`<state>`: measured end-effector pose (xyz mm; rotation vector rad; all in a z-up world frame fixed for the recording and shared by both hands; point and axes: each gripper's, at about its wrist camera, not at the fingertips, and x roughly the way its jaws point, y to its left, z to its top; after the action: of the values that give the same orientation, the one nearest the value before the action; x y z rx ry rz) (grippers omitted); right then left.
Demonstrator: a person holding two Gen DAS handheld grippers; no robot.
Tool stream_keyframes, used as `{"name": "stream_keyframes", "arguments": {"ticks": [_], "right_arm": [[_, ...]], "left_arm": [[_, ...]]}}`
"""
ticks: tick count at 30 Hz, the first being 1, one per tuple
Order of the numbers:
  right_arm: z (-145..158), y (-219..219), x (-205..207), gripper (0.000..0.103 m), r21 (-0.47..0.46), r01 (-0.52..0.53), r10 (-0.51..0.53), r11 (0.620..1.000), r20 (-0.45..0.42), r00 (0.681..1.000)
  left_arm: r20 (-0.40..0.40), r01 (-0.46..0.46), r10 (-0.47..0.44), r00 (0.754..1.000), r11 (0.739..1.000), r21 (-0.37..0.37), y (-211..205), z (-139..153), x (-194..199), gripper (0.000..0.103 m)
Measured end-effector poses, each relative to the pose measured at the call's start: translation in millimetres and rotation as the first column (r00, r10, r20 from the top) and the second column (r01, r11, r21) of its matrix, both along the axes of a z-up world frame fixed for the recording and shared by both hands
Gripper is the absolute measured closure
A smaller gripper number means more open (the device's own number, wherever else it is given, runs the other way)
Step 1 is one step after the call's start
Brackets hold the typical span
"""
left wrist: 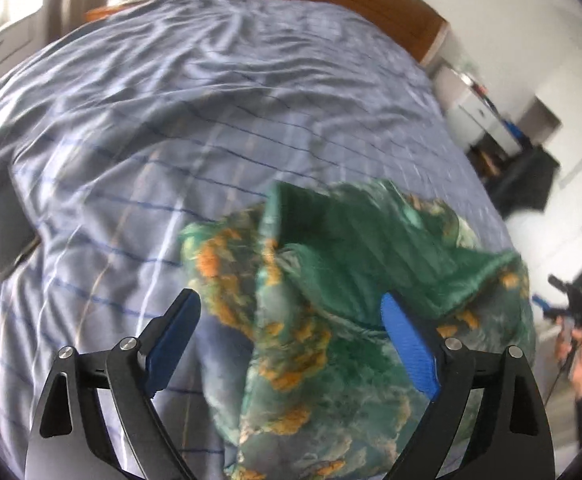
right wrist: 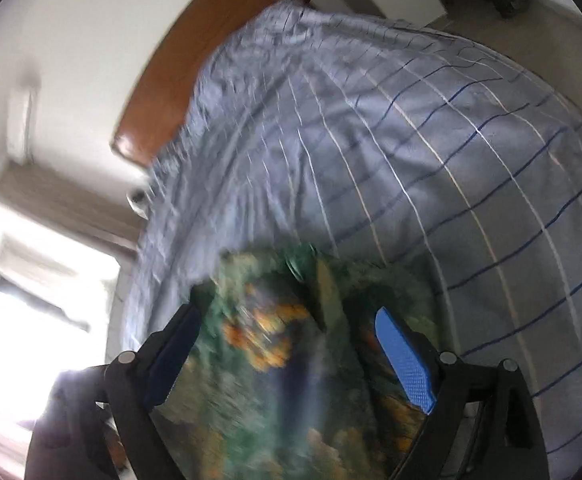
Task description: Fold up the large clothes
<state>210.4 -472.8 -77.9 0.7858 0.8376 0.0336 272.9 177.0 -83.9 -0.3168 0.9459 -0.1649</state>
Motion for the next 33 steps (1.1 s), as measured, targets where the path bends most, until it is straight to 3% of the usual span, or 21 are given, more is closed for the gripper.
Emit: {"name": "stream_keyframes", "arguments": {"ticks": [3,7,9,10,11,14,17,18,20,22,23,24,25,26,29,33], "right_arm": [[-7.7,23.6,12.0,0.011,-0.140,-0.117,0.109,0.983,-0.068,0.992],[-7.5,63.1,23.5,0.013,-0.319,-0.202,0.190,0.926,-0.066,0.979],[-8.8,82.7,28.8,0.040,-0.426,-0.229,0.196,0.875,-0.120,0.973],[-11.7,89.8,31.1,0.065,-0.485,-0.236,0.175,0.842,-0.167,0.970],[-12.0,90.8,30.9,0.072,-0.509,-0.235,0.162,0.828,-0.185,0.969],[-13.7,83.1,27.3,0.070,-0.504,-0.219,0.150,0.835,-0.175,0.973],[-14.7,74.4,24.2,0.065,-0.477,-0.207,0.152,0.854,-0.153,0.977],[-16.3,73.6,24.7,0.062,-0.465,-0.214,0.160,0.859,-0.153,0.975],[-17.8,74.1,26.8,0.045,-0.444,-0.232,0.178,0.866,-0.159,0.971],[-18.4,77.1,28.5,0.044,-0.440,-0.238,0.189,0.866,-0.152,0.970],[-17.3,81.2,28.5,0.043,-0.450,-0.237,0.187,0.861,-0.154,0.970],[-16.9,83.9,29.1,0.043,-0.452,-0.236,0.185,0.860,-0.155,0.970],[-15.6,86.6,29.4,0.056,-0.459,-0.234,0.183,0.857,-0.153,0.971],[-12.6,89.8,30.2,0.089,-0.483,-0.227,0.171,0.846,-0.158,0.973],[8.4,93.9,26.4,0.093,-0.553,-0.197,0.142,0.809,-0.141,0.980],[61.9,82.6,24.3,0.093,-0.625,-0.080,0.099,0.777,-0.004,0.995]], "left_arm": [[-0.005,0.032,-0.032,0.999,0.998,0.061,-22.8,-2.9,19.3,0.011],[-0.011,0.130,-0.130,0.991,0.975,0.178,-55.3,-3.0,27.6,0.011],[0.005,0.152,-0.157,0.988,0.964,0.218,-60.8,0.8,18.5,0.011],[0.010,0.167,-0.173,0.985,0.964,0.209,-58.6,2.4,13.2,0.011],[0.016,0.186,-0.192,0.981,0.966,0.181,-52.7,4.1,6.0,0.011],[0.043,0.223,-0.228,0.973,0.970,0.094,-27.9,10.3,-14.9,0.002],[0.036,0.248,-0.250,0.968,0.968,0.051,-10.6,7.9,-23.7,0.002],[0.021,0.249,-0.250,0.968,0.967,0.062,-9.6,4.3,-21.3,0.002],[0.000,0.240,-0.242,0.970,0.964,0.117,-19.6,-2.6,-9.4,0.002],[-0.016,0.203,-0.204,0.979,0.961,0.186,-29.3,-9.0,8.7,0.003],[-0.025,0.184,-0.183,0.983,0.963,0.197,-33.0,-11.7,17.7,0.010],[-0.047,0.170,-0.164,0.985,0.966,0.195,-38.8,-15.2,29.4,0.040],[-0.079,0.160,-0.147,0.986,0.967,0.196,-38.2,-19.1,33.7,0.063],[-0.114,0.136,-0.113,0.987,0.966,0.219,-40.4,-22.1,40.0,0.091],[-0.056,0.061,-0.048,0.997,0.966,0.251,-40.5,0.5,41.0,0.094],[0.080,-0.056,0.042,0.996,0.982,0.182,-26.4,45.9,45.5,0.094]]}}
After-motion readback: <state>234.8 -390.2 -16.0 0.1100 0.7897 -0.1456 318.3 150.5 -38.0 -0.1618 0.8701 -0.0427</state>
